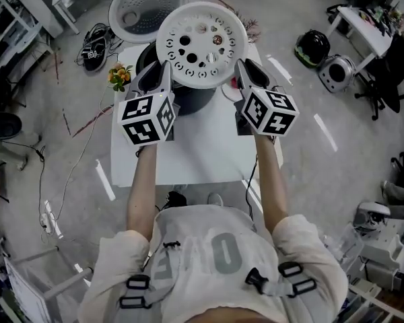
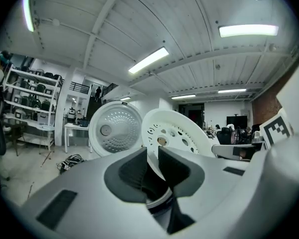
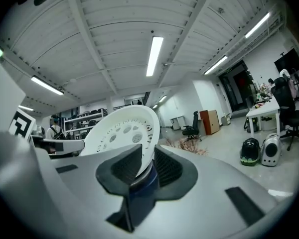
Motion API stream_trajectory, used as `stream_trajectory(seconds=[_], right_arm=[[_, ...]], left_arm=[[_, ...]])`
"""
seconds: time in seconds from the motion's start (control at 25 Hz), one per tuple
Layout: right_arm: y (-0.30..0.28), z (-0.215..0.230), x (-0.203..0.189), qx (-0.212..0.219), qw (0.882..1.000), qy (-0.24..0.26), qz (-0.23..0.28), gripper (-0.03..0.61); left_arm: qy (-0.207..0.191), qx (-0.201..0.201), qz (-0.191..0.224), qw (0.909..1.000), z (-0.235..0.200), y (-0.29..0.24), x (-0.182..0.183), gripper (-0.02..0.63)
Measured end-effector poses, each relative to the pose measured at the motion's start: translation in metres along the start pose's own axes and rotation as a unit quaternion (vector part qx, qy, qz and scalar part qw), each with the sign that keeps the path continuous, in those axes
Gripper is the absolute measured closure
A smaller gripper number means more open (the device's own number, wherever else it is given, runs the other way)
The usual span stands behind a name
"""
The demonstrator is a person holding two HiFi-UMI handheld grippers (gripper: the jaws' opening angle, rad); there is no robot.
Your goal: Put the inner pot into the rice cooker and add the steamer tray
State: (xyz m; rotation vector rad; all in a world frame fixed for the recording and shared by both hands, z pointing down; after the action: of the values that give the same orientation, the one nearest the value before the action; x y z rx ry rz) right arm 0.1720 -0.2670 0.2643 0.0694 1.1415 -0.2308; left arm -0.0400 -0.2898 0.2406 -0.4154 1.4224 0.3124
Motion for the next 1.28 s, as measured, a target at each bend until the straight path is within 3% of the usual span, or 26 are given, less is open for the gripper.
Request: stream_trajectory(seconds=[0.2, 0.52, 1.28], right_arm=[[-0.044, -0.031, -0.003, 0.018, 1.0, 0.012, -0.012, 0.491], [-0.088, -0.055, -0.031, 0.001, 0.997, 0.017, -0.076, 0.486], [-0.103, -0.047, -0.085, -0.043, 0.984, 0.052, -0.163, 0.482]], left_arm=[[-0.008, 0.023, -0.011, 0.9997, -0.048, -0.008, 0.003, 0.534], [-0.002, 0.016, -0.054, 0.9984, -0.096, -0.019, -0.015, 0.533], [0.04, -0.009, -0.147, 0.9883, -0.111, -0.035, -0.089, 0.532]])
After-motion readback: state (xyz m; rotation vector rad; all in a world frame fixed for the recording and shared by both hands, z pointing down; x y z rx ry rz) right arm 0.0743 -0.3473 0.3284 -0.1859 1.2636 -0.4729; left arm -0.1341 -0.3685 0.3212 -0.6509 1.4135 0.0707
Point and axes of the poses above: the fingertips, and each gripper's own axes: y backward along the fingers, z to its right, x out of its top, the point moved 3 cm from there along y, backward along the fingers, and after that the axes turned 10 degrees about -y, right-handed, at the moved point
